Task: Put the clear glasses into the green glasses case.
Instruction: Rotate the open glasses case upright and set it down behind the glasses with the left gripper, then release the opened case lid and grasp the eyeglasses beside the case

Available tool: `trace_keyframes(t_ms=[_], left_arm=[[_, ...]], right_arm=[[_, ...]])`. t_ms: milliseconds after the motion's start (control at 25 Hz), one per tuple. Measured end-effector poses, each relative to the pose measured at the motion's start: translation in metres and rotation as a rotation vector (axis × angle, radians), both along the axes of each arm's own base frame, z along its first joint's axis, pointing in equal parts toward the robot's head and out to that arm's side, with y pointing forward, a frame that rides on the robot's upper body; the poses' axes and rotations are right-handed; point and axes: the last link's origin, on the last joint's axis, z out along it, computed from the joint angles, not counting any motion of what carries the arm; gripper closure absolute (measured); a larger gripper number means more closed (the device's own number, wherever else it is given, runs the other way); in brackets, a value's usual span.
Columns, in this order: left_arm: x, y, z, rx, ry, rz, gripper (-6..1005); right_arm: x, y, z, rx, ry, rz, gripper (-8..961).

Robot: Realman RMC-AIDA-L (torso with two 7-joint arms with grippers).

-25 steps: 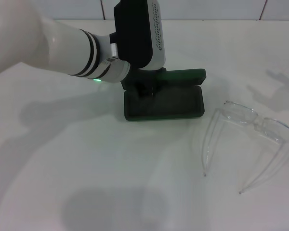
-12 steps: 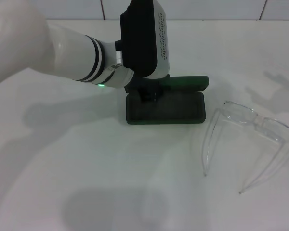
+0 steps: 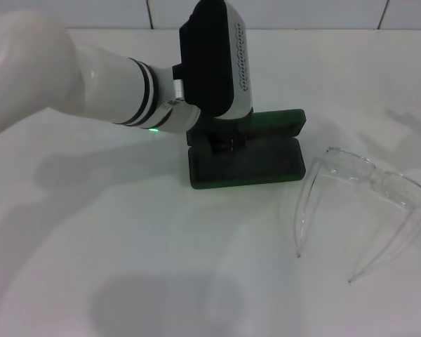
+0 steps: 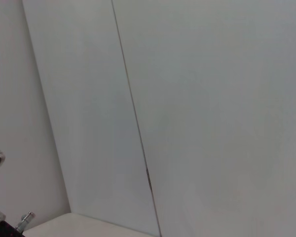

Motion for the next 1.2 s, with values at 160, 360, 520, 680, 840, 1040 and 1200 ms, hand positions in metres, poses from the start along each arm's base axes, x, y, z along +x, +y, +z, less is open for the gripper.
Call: trace_keyframes(t_ms=[160,360,520,680,840,1040,1200], left_arm=[[0.002,0.000,0.000,0.001,-0.002,-0.008,662],[0.010,-0.002,0.003,-0.003,-0.011,-0.022,622],[0.014,-0.003,0.010,-0.015,-0.016,-0.013,623],[0.017,-0.006,0.018,-0.048,-0.026,0.009,625],[0.023,-0.004,0.042,-0.056,-0.098,0.063,627],[0.021,-0.001,0.091,-0.063,-0.252,0.156,629],[0.001,-0.013,0.133,-0.155,-0.412,0.222,630]], right_arm=[[0.001,-0.002,0.000,-0.001,0.002,-0.001,190],[0.004,-0.005,0.000,0.000,0.003,-0.010,192],[0.004,-0.006,0.000,-0.002,0.002,-0.008,193],[0.003,-0.005,0.001,-0.006,0.005,-0.009,194],[0.001,-0.004,0.001,-0.006,0.005,-0.005,195],[-0.002,-0.001,-0.005,-0.075,-0.022,-0.015,196],[-0.016,0.009,-0.026,-0.325,-0.191,-0.063,197]])
